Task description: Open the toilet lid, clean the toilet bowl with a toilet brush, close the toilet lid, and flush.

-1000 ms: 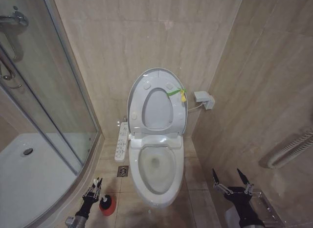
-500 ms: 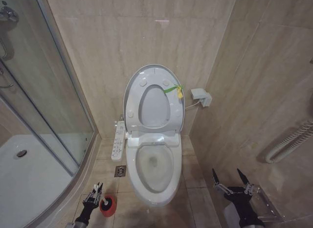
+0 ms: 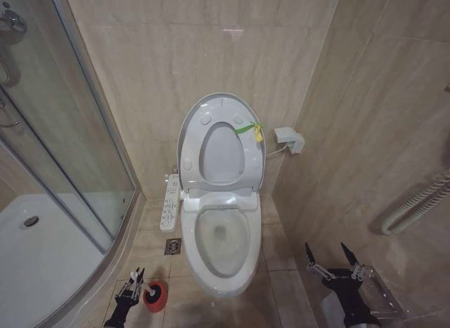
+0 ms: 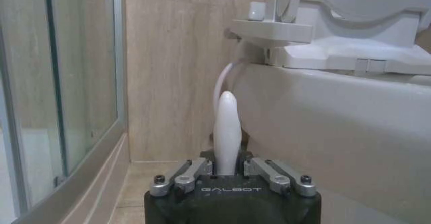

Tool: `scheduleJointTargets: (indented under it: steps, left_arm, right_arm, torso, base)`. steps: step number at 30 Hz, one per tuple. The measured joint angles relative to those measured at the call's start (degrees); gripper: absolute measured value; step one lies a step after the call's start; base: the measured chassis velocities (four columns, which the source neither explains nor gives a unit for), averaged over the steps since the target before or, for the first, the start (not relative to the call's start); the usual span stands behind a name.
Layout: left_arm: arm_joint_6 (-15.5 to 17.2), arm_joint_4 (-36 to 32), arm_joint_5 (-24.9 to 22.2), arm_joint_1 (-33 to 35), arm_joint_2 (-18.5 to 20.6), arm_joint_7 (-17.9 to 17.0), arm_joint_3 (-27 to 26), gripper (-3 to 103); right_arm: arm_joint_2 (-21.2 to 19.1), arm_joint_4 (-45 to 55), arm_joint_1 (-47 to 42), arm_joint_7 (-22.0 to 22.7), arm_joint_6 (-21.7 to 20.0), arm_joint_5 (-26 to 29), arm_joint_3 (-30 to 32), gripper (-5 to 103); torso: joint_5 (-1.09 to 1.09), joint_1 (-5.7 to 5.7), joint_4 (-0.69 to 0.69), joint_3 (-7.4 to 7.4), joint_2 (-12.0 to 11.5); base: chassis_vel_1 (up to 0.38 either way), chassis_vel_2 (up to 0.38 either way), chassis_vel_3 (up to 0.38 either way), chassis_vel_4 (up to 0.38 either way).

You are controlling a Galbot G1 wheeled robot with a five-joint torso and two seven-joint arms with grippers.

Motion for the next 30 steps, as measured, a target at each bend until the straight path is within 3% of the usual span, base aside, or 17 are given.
scheduleJointTargets:
  steps: [9, 10, 16, 17, 24, 25, 30]
  left_arm:
    - [0.1, -2.8, -1.0, 2.1, -0.2, -1.0, 0.9, 21]
    - [0.1, -3.4, -1.5, 2.5, -0.3, -1.3, 1.1, 48]
    - [0.1, -5.4, -2.1, 3.5, -0.3, -2.1, 1.2, 48]
    - [0.2, -6.1, -2.2, 3.9, -0.2, -2.4, 1.2, 75]
    - [0.2, -10.4, -2.6, 6.6, -0.1, -3.3, 0.7, 75]
    - [0.2, -11.3, -2.6, 7.2, -0.1, -3.3, 0.5, 101]
    - [0.2, -13.7, -2.4, 8.9, -0.3, -3.0, -0.1, 101]
  right_arm:
    - [0.0, 0.0, 0.0, 0.0, 0.0, 0.0, 0.0, 100]
    - [0.0, 0.0, 0.0, 0.0, 0.0, 0.0, 0.0, 100]
    - [0.0, 0.0, 0.0, 0.0, 0.0, 0.0, 0.0, 100]
    - [0.0, 0.0, 0.0, 0.0, 0.0, 0.0, 0.0, 100]
    - [0.0, 0.0, 0.0, 0.0, 0.0, 0.0, 0.0, 100]
    - [0.0, 0.0, 0.0, 0.0, 0.0, 0.0, 0.0, 100]
    - [0.0, 0.0, 0.0, 0.0, 0.0, 0.0, 0.0, 100]
  torso:
    - [-0.02, 0.05, -0.01, 0.06, 0.1]
    - [-0.02, 0.05, 0.0, 0.07, 0.1]
    - [-0.02, 0.06, -0.01, 0.09, 0.1]
    - [-0.02, 0.07, 0.0, 0.09, 0.2]
    - [-0.01, 0.08, 0.0, 0.11, 0.2]
    - [-0.01, 0.09, 0.0, 0.11, 0.2]
    - [0.0, 0.09, 0.0, 0.12, 0.2]
  base:
    - [0.0, 0.0, 0.0, 0.0]
    - [0.0, 0.0, 0.0, 0.0]
    - [0.0, 0.0, 0.0, 0.0]
    - [0.0, 0.0, 0.0, 0.0]
    - [0.0, 0.0, 0.0, 0.0]
    - [0.0, 0.0, 0.0, 0.0]
    - [0.0, 0.0, 0.0, 0.0]
